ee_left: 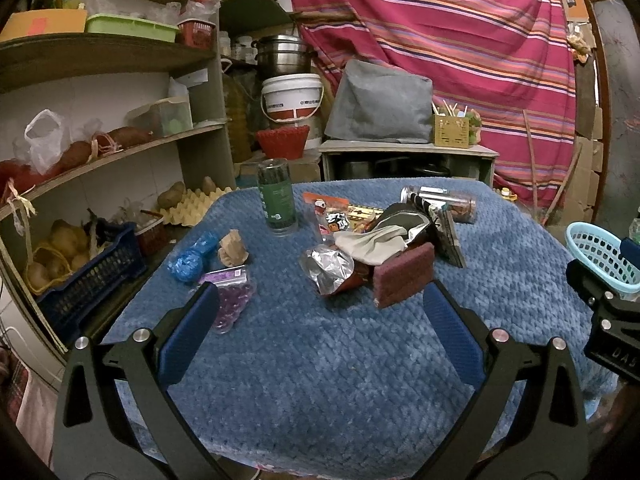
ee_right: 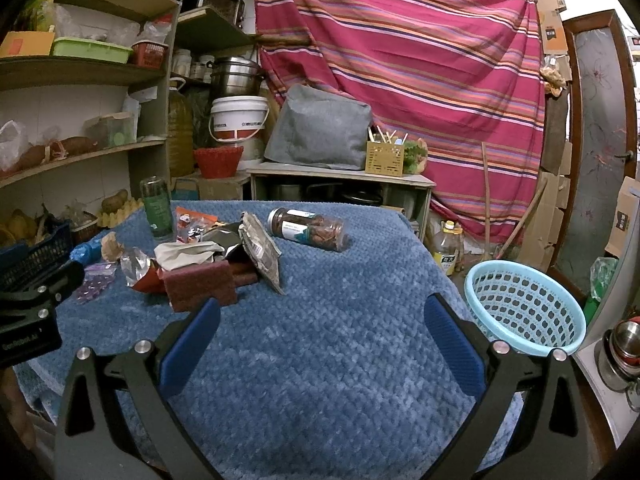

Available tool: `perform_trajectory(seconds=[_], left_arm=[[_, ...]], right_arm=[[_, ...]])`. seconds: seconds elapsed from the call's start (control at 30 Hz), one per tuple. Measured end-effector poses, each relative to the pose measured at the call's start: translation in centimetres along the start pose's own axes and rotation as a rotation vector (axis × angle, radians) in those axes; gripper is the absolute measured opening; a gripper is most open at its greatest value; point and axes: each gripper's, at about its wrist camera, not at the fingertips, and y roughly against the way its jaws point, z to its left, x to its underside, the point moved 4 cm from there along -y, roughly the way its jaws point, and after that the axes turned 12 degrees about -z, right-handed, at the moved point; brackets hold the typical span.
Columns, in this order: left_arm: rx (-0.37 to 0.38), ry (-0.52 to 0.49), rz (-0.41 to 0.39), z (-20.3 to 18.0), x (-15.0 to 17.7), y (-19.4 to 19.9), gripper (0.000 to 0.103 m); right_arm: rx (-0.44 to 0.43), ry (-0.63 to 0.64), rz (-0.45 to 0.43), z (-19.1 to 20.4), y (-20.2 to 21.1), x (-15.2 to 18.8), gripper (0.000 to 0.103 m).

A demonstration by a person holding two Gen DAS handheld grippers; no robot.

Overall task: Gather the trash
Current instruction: 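Grasp the blue plastic bag with the left tool while the right tool approaches the printed wrapper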

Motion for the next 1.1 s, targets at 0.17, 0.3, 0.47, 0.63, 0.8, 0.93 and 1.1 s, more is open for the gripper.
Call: perform_trajectory(seconds=[0.17,0.3,0.47,0.63,0.8,0.93,1.1], left_arm=[[-0.039,-0.020,-0.016,0.1,-0.8,-0.8,0.098],[-0.052,-0.007,-0.024,0.8,-2.0,-1.7,0.098],[-0.056,-0.003,-0.025,1.8,-3.5,-3.2,0.098],[-0.053,-0.025,-0.027,2.4,-5.0,-5.6,0.098],[-0.053,-0.042,-0.006,3.5,-6.1,-8.5,0.098],[-0.046,-0.026,0.003,4.6,-6.9,-10.3,0.098],[-0.050,0.008,0.036,6.5,-5.7,-12.1,0.098]], right_arm=[[0.000,0.011,0.014,-0.1,-1.0,0.0,0.099],[-0.005,0.021,0.002,0.3,-1.8,-1.2,0.099],[-0.004,0.027,-0.043,0.4,-3.1,-3.7,0.099],[-0.042,0.032,-0.032,0.7,-6.0,-5.4,0.099],[-0.059,-0.008,0.032,1.3,-9.0,-6.6,0.099],[-0.064,-0.030,0.036,1.8,-10.8,-7.3,0.099],[-0.056,-0.037,0.076,1.7,-13.3,-6.2,0.099]])
